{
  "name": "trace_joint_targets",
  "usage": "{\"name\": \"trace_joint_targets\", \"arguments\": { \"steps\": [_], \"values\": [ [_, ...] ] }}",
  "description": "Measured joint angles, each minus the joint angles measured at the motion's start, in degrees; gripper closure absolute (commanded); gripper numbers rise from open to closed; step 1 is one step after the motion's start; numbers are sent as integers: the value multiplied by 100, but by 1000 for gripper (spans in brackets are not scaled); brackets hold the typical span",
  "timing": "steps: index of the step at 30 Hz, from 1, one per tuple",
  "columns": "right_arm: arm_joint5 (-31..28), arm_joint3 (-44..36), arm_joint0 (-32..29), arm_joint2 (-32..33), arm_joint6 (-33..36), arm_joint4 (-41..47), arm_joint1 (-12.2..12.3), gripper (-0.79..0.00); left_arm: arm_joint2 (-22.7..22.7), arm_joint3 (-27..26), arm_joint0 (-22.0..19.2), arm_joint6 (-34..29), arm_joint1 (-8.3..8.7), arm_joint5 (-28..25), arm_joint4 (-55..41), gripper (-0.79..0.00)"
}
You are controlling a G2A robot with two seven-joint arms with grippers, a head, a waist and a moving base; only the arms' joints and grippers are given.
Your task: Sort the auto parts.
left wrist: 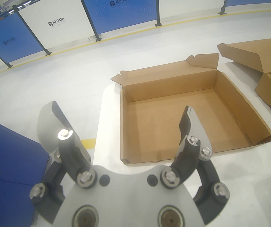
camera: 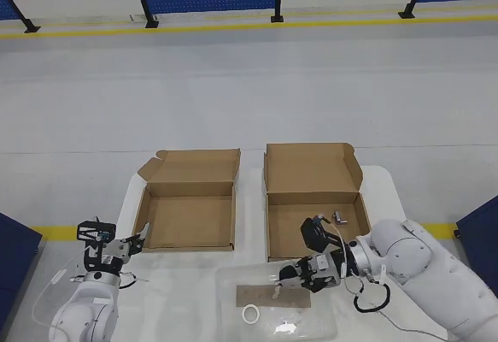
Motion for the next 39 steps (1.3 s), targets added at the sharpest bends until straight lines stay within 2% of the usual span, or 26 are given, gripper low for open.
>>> {"name": "trace_joint_targets", "arguments": {
  "steps": [7, 19, 24, 31, 35, 39],
  "values": [
    [-490, 28, 360, -578, -489, 859, 554, 0, 0, 0, 0, 0, 0, 0, 0, -785],
    [-504, -24, 358, -590, -576, 927, 563, 0, 0, 0, 0, 0, 0, 0, 0, -785],
    [-811, -268, 325, -592, -809, 1829, 606, 0, 0, 0, 0, 0, 0, 0, 0, -785],
    [-1032, -840, 674, -1016, -1032, 2868, 826, 0, 0, 0, 0, 0, 0, 0, 0, -785],
    [-1082, -1020, 948, -1295, -1081, 3149, 944, 0, 0, 0, 0, 0, 0, 0, 0, -785],
    [-1086, -1028, 966, -1311, -1085, 3166, 952, 0, 0, 0, 0, 0, 0, 0, 0, -785]
  ]
}}
